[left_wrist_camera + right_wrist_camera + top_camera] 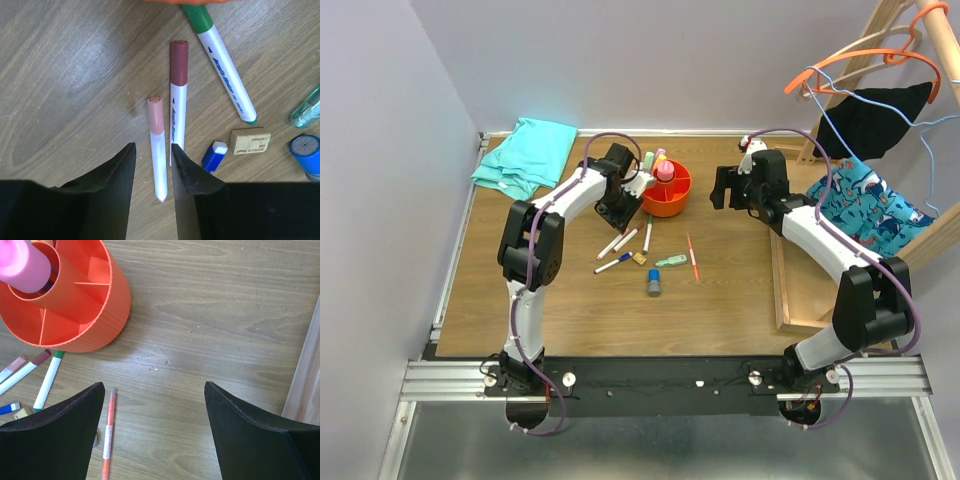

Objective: Sort the stationery into containers
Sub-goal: Pick up the pen from the center of the board, then place the pen in the storage box, then pick up the pen from the center of the board.

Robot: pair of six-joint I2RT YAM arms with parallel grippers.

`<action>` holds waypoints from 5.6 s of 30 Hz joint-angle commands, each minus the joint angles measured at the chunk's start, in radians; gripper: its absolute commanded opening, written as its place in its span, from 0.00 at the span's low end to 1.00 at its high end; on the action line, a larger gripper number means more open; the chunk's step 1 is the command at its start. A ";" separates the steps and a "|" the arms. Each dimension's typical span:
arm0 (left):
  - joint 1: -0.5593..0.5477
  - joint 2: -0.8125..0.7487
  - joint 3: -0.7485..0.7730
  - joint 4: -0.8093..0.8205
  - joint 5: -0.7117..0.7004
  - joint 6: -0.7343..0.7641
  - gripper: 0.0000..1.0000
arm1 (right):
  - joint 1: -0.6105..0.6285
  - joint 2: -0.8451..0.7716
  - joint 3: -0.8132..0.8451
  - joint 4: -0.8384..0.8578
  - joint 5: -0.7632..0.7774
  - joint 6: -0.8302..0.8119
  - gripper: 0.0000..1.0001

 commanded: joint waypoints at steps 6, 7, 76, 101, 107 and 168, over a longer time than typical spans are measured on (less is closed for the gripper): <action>-0.005 0.036 -0.013 0.000 0.013 -0.004 0.40 | -0.003 0.012 -0.005 0.026 -0.007 0.004 0.88; -0.006 0.036 -0.016 0.001 0.010 -0.004 0.40 | -0.003 0.014 -0.005 0.027 -0.007 0.004 0.88; 0.011 -0.174 -0.200 1.136 0.295 -0.350 0.13 | -0.003 -0.014 -0.033 -0.003 0.032 -0.060 0.88; 0.069 -0.100 -0.327 1.324 0.324 -0.436 0.21 | -0.002 0.109 0.030 -0.029 0.021 -0.062 0.88; 0.073 -0.119 -0.366 1.318 0.330 -0.432 0.29 | -0.003 0.115 0.044 -0.020 0.023 -0.068 0.88; -0.100 -0.042 -0.200 0.327 -0.070 0.016 0.38 | -0.003 -0.046 -0.106 0.053 -0.023 -0.023 0.88</action>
